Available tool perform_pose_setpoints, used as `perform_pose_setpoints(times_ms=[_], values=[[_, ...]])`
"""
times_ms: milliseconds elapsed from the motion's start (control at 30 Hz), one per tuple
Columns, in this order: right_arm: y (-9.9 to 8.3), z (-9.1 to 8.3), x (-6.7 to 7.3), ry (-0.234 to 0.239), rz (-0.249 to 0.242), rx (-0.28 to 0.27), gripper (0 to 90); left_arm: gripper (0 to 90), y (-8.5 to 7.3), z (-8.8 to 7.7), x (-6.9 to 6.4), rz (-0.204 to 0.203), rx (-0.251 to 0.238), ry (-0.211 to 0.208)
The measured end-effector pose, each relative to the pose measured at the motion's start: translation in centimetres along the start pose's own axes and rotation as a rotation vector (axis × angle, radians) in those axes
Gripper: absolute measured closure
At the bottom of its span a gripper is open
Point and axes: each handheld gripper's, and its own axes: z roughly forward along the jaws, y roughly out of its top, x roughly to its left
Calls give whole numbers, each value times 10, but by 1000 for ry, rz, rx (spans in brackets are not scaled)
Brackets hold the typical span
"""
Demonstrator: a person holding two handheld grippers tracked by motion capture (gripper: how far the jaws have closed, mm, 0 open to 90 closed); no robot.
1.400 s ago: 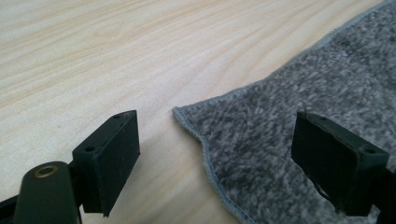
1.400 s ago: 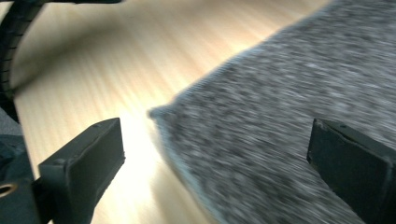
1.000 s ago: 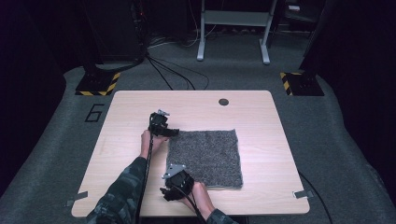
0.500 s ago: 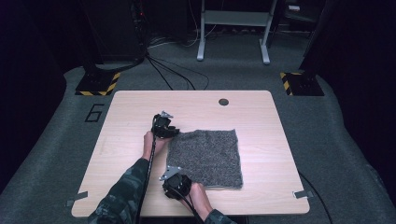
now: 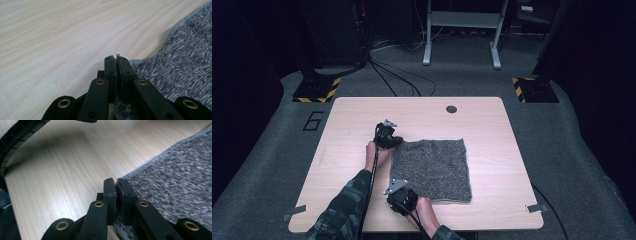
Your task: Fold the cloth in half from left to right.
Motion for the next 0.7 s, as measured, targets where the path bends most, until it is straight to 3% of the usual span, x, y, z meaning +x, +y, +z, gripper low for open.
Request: perform_pose_setpoints(times_ms=[200,233,300,367,700], values=[[-2,-4,0,13,7,-21,876,874,2,-2,3,-14,17,-1],[-3,-5,0,10,-7,-43,877,874,2,-3,4,-22,10,-5],[-3,-10,0,21,1,-39,879,874,3,-5,6,-28,7,-8],[-3,-12,0,17,22,-72,880,874,4,-7,8,-32,-7,-9],[-3,-26,-1,22,31,-118,883,874,8,-14,9,-28,-31,-3]])
